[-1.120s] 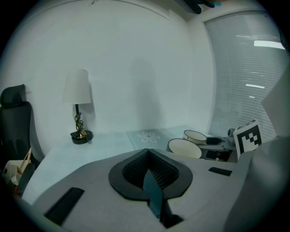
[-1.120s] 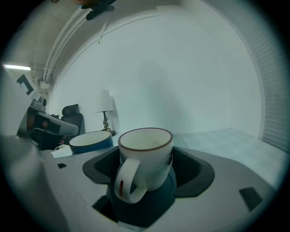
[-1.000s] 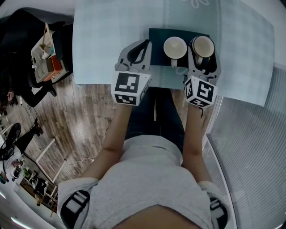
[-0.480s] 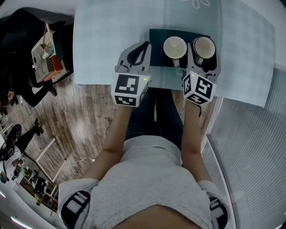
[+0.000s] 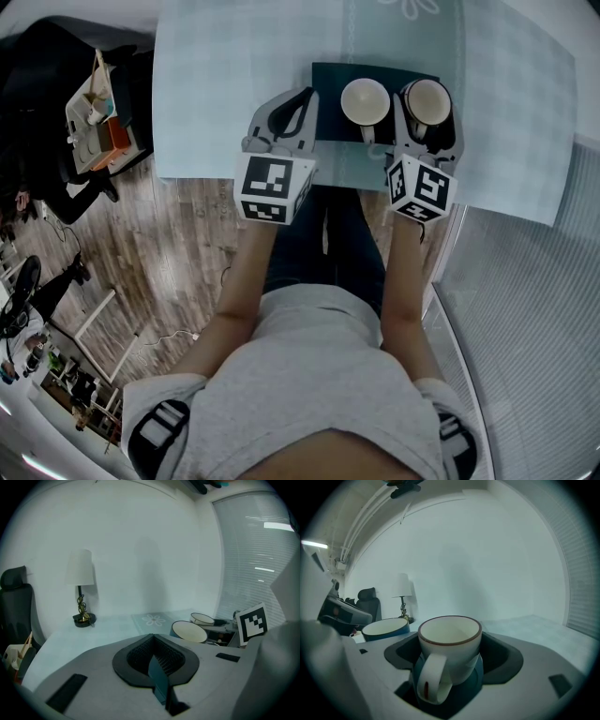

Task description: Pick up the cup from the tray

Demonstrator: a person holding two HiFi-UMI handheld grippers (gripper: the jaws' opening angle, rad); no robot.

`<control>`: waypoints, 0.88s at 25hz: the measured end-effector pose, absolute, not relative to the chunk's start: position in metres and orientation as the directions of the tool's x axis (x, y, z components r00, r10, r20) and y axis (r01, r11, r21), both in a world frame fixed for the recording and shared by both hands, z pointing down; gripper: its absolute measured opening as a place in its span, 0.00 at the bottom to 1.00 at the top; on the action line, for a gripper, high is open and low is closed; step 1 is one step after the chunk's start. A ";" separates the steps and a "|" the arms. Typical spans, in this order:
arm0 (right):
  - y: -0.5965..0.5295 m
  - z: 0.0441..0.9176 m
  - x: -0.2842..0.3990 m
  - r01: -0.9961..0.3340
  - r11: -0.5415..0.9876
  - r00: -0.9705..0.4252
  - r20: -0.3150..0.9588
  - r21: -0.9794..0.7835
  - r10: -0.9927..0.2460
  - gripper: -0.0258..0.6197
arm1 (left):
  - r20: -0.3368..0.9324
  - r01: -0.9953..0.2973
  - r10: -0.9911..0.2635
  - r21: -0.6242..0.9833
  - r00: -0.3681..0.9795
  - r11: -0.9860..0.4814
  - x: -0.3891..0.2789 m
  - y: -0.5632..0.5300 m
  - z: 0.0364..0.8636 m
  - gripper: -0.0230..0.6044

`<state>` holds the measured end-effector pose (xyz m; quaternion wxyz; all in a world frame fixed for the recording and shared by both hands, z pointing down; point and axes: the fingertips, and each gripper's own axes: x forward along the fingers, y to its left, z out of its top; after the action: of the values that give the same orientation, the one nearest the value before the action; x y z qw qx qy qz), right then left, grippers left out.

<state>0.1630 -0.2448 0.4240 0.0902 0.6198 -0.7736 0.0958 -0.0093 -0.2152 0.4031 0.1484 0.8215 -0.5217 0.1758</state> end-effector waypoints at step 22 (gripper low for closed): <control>-0.261 0.414 0.296 -0.995 -0.006 -0.016 0.225 -0.097 -0.974 0.56 | 0.407 -0.913 -0.827 0.048 0.388 -0.405 -0.009 -0.232 0.390 0.05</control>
<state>0.2963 -0.2613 0.4140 0.0459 0.6999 -0.7035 0.1145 -0.0091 -0.2321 0.3903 0.1332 0.8223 -0.5290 0.1621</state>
